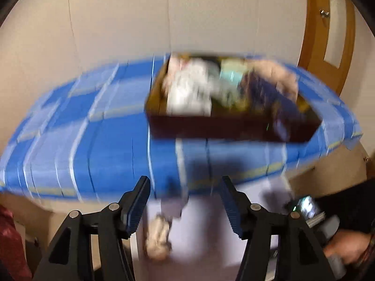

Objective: Organize soft objects
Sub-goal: 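Move the left tool back over the drawer while the right gripper lowers toward the grey sock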

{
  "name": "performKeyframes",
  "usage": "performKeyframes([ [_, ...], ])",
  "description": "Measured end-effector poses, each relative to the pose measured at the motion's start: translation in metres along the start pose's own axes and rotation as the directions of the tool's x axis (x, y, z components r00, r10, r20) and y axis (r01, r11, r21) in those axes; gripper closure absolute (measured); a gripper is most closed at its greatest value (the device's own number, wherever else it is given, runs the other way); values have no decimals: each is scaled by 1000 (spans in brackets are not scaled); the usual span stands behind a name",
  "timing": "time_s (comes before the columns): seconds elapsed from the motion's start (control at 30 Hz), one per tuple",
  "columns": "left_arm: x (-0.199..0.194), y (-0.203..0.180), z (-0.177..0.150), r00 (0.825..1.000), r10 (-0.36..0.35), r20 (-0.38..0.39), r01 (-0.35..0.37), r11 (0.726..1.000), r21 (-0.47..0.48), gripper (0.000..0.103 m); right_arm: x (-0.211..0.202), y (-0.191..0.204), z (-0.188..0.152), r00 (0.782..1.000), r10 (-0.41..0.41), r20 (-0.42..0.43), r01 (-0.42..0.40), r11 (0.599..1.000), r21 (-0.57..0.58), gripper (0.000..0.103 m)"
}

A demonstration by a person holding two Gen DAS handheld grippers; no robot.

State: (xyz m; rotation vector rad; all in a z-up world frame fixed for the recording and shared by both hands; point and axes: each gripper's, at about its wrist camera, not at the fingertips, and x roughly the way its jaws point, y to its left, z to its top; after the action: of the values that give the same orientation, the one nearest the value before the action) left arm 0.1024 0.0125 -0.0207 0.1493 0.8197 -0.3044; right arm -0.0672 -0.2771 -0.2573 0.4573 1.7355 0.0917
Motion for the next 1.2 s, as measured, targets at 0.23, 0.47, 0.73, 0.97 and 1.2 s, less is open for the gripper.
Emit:
performKeyframes([
  [0.23, 61, 19, -48, 962, 15, -274, -41, 995, -90, 42, 3, -1, 0, 1000, -14, 3, 14, 1000, -4, 4],
  [0.47, 91, 34, -84, 909, 9, -418, -99, 976, -195, 41, 7, 4, 1, 1000, -22, 12, 22, 999, -35, 4],
  [0.73, 92, 46, -97, 895, 37, -444, -152, 962, -225, 41, 1, 33, 19, 994, 23, 106, -17, 998, -61, 4],
  [0.97, 91, 68, -110, 876, 88, -474, -237, 935, -263, 41, -1, 92, 55, 977, 76, 197, -64, 996, -64, 4],
  [1.2, 81, 98, -120, 867, 114, -486, -310, 886, -345, 41, 4, 133, 88, 954, 77, 289, -82, 997, 6, 5],
])
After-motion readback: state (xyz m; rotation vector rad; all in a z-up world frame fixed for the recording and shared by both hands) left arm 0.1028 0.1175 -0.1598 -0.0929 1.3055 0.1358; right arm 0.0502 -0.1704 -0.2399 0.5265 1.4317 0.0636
